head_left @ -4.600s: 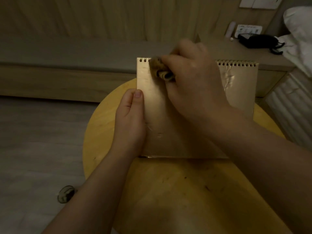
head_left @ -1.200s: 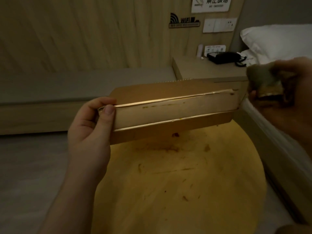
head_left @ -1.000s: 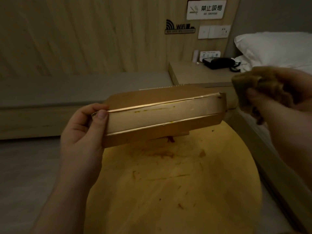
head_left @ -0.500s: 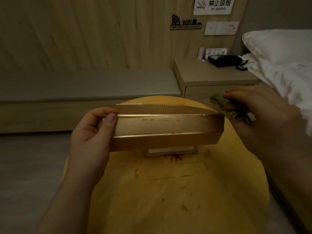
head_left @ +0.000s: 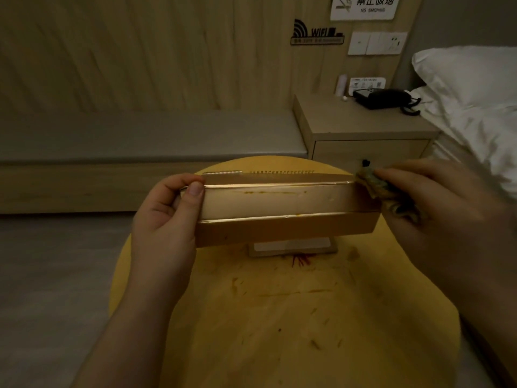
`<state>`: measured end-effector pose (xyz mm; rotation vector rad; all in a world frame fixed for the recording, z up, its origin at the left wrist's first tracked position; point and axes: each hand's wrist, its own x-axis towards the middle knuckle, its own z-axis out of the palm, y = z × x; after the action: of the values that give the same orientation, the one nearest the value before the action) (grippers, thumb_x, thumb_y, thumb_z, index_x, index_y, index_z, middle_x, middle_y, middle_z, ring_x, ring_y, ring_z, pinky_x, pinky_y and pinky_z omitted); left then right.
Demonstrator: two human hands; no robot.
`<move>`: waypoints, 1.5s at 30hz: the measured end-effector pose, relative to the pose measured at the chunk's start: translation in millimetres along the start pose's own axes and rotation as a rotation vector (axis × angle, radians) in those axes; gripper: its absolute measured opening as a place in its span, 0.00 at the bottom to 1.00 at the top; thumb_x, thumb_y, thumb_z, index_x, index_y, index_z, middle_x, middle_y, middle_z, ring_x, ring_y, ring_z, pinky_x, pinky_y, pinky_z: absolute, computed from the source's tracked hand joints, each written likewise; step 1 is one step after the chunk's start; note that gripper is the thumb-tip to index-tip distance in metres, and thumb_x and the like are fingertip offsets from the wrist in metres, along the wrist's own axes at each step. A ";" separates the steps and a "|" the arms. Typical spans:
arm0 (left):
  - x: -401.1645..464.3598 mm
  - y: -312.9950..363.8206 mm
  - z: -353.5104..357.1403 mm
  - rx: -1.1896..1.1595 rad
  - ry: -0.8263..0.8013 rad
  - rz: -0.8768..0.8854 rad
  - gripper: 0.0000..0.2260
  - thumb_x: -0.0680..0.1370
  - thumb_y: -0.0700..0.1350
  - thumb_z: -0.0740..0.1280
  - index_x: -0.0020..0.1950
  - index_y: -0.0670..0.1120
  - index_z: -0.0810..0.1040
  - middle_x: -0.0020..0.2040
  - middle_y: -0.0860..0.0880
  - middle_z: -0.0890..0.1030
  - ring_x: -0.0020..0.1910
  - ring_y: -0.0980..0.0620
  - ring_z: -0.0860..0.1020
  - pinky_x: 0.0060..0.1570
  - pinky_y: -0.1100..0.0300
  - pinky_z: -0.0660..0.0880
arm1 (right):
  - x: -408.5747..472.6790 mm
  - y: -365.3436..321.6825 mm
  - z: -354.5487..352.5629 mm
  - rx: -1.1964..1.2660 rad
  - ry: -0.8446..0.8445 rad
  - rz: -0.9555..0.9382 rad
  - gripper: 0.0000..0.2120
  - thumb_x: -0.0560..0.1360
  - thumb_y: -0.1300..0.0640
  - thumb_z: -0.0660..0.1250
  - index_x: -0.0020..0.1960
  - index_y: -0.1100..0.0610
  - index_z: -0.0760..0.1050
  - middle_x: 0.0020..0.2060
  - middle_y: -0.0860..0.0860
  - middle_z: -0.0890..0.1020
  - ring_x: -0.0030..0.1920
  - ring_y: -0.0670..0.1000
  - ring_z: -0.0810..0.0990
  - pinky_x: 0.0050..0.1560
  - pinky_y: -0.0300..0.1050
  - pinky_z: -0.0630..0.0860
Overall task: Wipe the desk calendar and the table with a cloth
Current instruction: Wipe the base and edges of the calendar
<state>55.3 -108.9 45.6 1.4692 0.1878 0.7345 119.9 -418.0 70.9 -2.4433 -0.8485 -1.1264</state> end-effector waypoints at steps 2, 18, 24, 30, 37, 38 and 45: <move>1.0 0.1 -1.4 -0.015 0.004 -0.014 0.13 0.84 0.46 0.67 0.47 0.63 0.86 0.46 0.61 0.87 0.43 0.64 0.84 0.35 0.65 0.80 | -1.2 3.5 0.5 0.005 0.034 -0.001 0.17 0.76 0.69 0.74 0.64 0.65 0.82 0.57 0.64 0.82 0.56 0.64 0.80 0.55 0.56 0.77; 2.8 -5.0 -4.3 -0.077 0.017 -0.056 0.12 0.84 0.45 0.67 0.48 0.60 0.86 0.46 0.60 0.88 0.44 0.63 0.84 0.38 0.63 0.81 | 11.7 -37.2 12.2 0.074 -0.020 -0.101 0.18 0.73 0.69 0.69 0.63 0.67 0.82 0.57 0.63 0.85 0.55 0.67 0.82 0.60 0.48 0.72; 3.8 -9.6 -5.6 -0.090 -0.003 -0.072 0.10 0.84 0.46 0.68 0.49 0.60 0.86 0.48 0.58 0.88 0.46 0.61 0.85 0.39 0.62 0.81 | 27.3 -73.7 31.3 0.174 -0.038 -0.138 0.17 0.76 0.65 0.66 0.64 0.63 0.83 0.58 0.59 0.85 0.57 0.61 0.81 0.63 0.41 0.69; 3.1 -11.5 -1.4 -0.116 -0.035 -0.064 0.09 0.84 0.42 0.67 0.51 0.54 0.84 0.45 0.54 0.88 0.43 0.57 0.86 0.38 0.57 0.84 | 39.6 -123.9 49.7 0.293 -0.112 -0.167 0.16 0.78 0.62 0.66 0.64 0.63 0.82 0.59 0.59 0.85 0.58 0.60 0.81 0.60 0.50 0.75; 4.9 -12.9 -5.0 -0.111 -0.016 -0.066 0.07 0.84 0.43 0.68 0.52 0.54 0.84 0.45 0.55 0.88 0.43 0.58 0.85 0.37 0.60 0.82 | 39.2 -121.5 51.3 0.280 -0.097 -0.175 0.15 0.79 0.61 0.65 0.63 0.63 0.82 0.59 0.59 0.85 0.58 0.61 0.80 0.59 0.52 0.78; 5.7 -13.5 -5.9 -0.108 -0.010 -0.068 0.08 0.84 0.44 0.68 0.52 0.55 0.85 0.46 0.55 0.88 0.43 0.59 0.86 0.37 0.61 0.82 | 37.4 -113.4 48.6 0.270 -0.083 -0.164 0.15 0.79 0.62 0.64 0.63 0.63 0.82 0.58 0.59 0.84 0.59 0.60 0.80 0.60 0.51 0.76; 8.2 -14.7 -10.0 -0.047 -0.003 -0.083 0.11 0.84 0.47 0.68 0.49 0.61 0.86 0.49 0.59 0.87 0.47 0.61 0.84 0.40 0.58 0.80 | 16.6 -40.3 24.3 0.092 -0.070 -0.035 0.19 0.73 0.73 0.69 0.62 0.64 0.83 0.57 0.61 0.85 0.56 0.64 0.81 0.60 0.45 0.70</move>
<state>61.2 -95.1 33.0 1.4091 0.2264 0.6649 116.9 -368.2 69.8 -2.4132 -0.9455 -0.9955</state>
